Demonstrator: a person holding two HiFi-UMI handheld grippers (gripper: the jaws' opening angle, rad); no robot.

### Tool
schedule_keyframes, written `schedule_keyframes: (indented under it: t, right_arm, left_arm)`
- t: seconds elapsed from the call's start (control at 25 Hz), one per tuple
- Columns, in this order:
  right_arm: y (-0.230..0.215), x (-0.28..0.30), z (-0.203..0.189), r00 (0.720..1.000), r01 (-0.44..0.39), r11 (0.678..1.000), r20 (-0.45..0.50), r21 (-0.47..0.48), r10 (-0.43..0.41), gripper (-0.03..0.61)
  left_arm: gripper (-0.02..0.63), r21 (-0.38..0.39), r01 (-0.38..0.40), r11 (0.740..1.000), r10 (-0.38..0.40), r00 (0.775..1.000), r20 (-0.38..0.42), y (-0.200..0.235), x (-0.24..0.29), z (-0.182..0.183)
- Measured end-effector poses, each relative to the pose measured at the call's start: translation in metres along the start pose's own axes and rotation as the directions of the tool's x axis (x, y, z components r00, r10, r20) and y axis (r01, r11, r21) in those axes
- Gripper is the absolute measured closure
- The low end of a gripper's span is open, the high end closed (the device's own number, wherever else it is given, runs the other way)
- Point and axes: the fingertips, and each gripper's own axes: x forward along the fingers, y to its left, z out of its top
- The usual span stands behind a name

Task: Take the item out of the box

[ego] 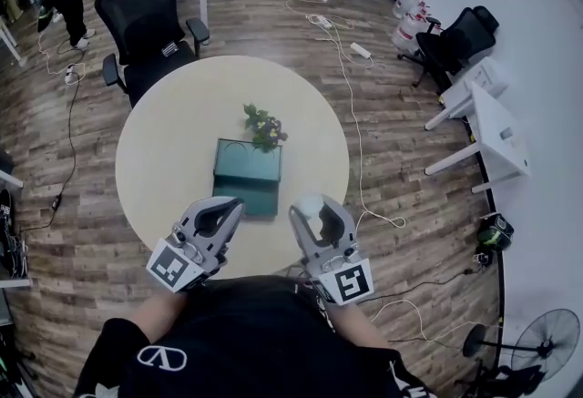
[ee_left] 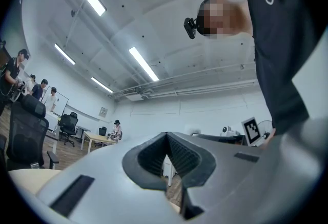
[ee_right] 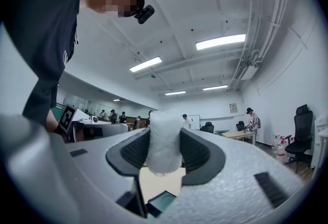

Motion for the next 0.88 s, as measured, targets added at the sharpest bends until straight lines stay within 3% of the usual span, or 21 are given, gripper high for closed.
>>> schedule_keyframes:
  t: [0.88]
  right_arm:
    - [-0.007, 0.008, -0.009, 1.000, 0.020, 0.999, -0.015, 0.026, -0.019, 0.402]
  left_arm:
    - [0.609, 0.016, -0.028, 0.999, 0.028, 1.000, 0.001, 0.010, -0.005, 0.005]
